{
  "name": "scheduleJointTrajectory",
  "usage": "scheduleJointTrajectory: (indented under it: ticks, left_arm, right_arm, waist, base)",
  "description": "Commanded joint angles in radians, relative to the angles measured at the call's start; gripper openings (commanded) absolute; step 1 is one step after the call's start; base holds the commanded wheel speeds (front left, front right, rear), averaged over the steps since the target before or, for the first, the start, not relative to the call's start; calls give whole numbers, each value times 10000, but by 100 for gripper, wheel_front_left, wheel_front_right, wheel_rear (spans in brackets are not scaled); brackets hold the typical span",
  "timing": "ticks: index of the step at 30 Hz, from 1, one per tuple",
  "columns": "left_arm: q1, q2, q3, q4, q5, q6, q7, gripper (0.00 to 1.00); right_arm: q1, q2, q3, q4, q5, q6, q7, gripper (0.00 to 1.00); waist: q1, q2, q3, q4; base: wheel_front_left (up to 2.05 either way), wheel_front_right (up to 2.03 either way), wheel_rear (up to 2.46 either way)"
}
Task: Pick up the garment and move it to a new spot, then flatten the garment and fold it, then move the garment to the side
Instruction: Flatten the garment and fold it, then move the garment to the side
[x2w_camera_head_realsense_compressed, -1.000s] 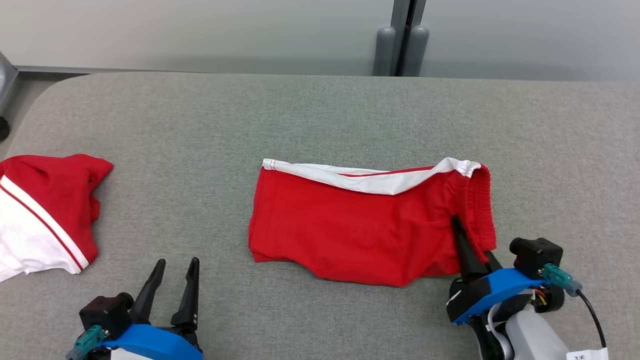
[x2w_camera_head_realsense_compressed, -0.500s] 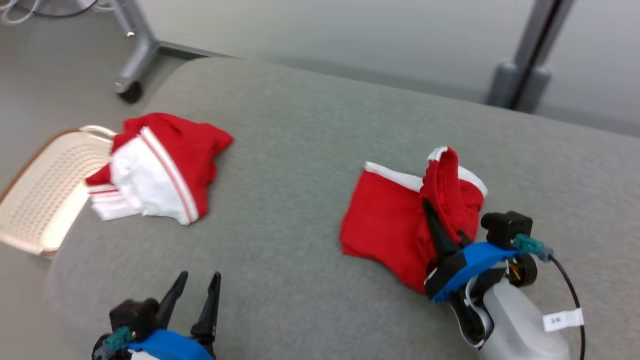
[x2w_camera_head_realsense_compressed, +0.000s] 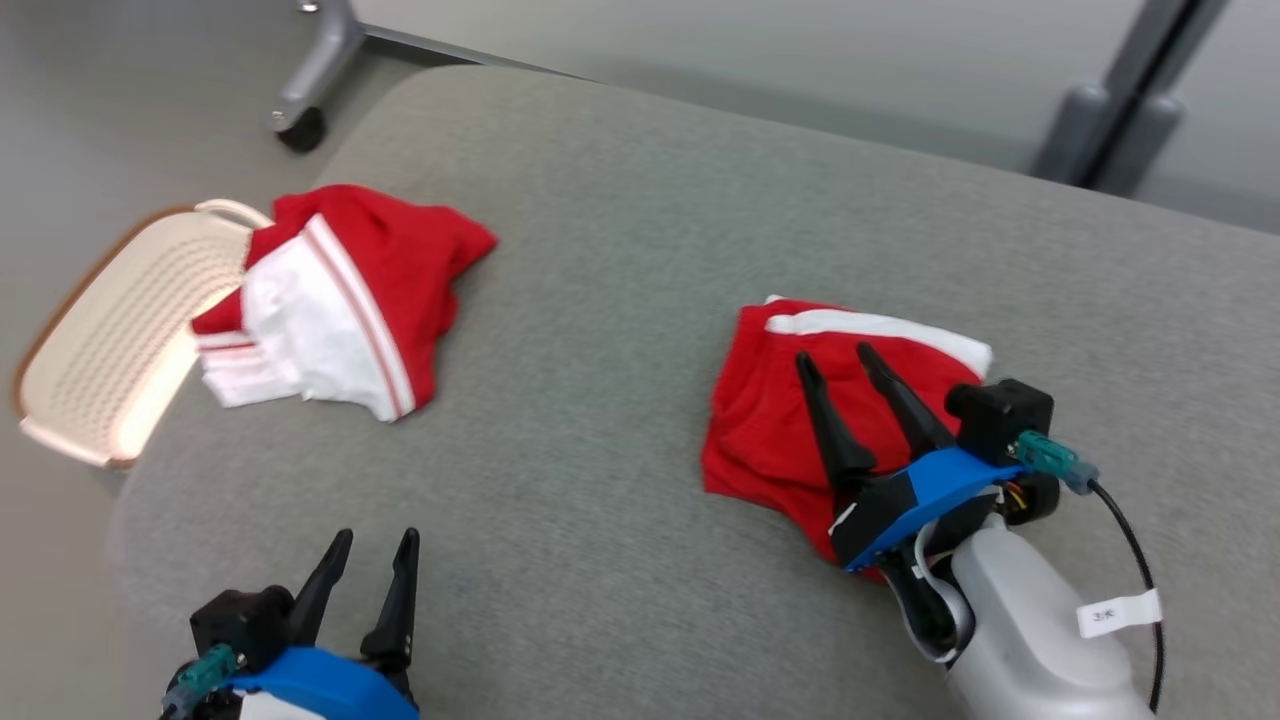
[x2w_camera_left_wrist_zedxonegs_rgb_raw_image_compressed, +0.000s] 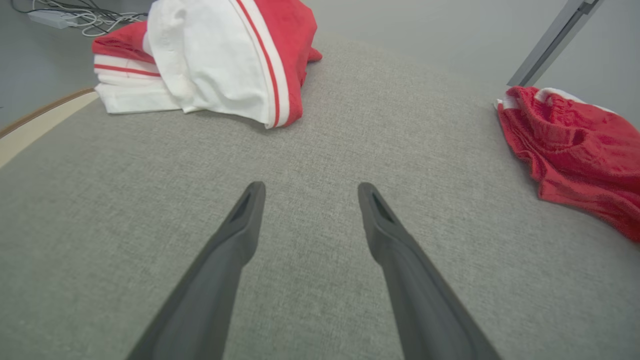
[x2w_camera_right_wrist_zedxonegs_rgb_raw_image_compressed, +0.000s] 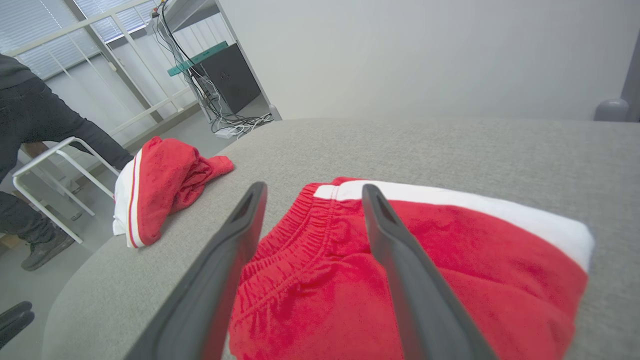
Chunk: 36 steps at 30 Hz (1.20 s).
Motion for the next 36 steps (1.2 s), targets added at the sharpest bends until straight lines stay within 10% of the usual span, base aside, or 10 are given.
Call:
scheduleJointTrajectory:
  ticks: [1, 13, 36]
  left_arm:
    - [-98, -2, 110, -118, 75, 19, -25, 100]
    - [317, -138, 1501, -1110, 1055, 20, -25, 100]
    - [1439, -917, 2739, -1045, 2624, 20, -26, 100]
  right_arm:
    - [303, -84, -182, -183, -228, 4, -7, 100]
    - [2133, -57, -2647, -1931, -2116, 4, -9, 100]
    - [4165, -66, -1955, -1964, -1993, 4, -9, 100]
  waist:
    - [-1, -1, -206, -420]
    - [-1, -1, -386, -2791]
    - [-1, -1, -1382, -4034]
  base:
    - [0, 0, 0]
    - [0, 0, 0]
    - [0, 0, 0]
